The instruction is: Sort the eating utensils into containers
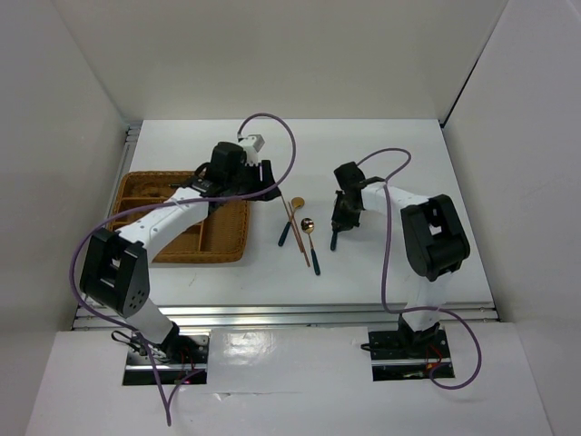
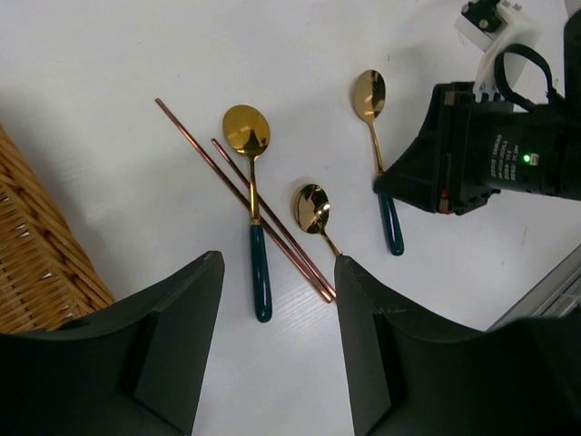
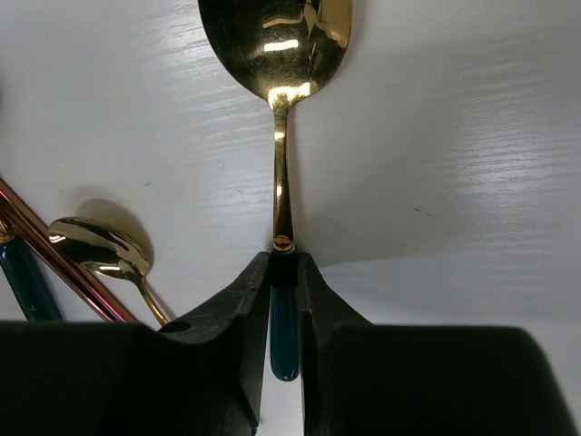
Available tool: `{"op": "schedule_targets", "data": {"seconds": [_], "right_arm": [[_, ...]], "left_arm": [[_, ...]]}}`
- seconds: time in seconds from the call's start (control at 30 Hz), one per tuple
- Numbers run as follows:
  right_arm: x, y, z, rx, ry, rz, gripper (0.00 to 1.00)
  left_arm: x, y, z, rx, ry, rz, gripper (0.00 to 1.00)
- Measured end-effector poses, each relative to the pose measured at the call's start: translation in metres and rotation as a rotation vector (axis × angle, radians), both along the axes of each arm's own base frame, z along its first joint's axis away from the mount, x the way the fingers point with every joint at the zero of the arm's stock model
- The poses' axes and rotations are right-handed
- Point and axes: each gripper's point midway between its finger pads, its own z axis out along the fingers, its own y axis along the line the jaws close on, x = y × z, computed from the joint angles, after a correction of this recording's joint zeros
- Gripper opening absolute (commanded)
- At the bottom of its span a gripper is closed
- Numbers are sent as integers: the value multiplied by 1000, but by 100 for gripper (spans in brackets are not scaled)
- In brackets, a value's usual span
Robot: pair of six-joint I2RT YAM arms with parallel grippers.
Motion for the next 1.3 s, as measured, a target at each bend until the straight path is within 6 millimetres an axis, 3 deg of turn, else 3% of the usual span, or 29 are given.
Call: {"op": "schedule_targets", "data": {"seconds": [0.07, 0.23, 0.33, 0.43, 0.53, 0.63, 0.87, 1.07, 1.3], "right_arm": [[1, 1, 0, 1, 0, -2, 9], [7, 3, 2, 2, -3, 1, 4], [15, 7, 9, 9, -17, 9, 4], [34, 20, 30, 59, -72, 28, 4], [60, 39, 63, 134, -165, 62, 4], [75, 53, 84, 195, -240, 98, 4], [65, 84, 93, 264, -251, 190, 4], [55, 115, 102, 326, -274, 284, 4], [49, 134, 110, 378, -292, 347, 4]], "left_arm": [[-3, -5, 0, 8, -7, -22, 64], [-15, -25, 0, -27, -20, -98, 63], [-29, -37, -15, -86, -12, -169, 63], [-53, -44, -40, -155, 48, -240, 63], [-61, -53, -51, -192, 78, -287, 63], [-58, -63, -53, -220, 83, -315, 63], [-32, -78, -49, -242, 53, -300, 63], [-19, -75, -57, -230, 58, -222, 62], [-7, -68, -62, -209, 61, -128, 52]]}}
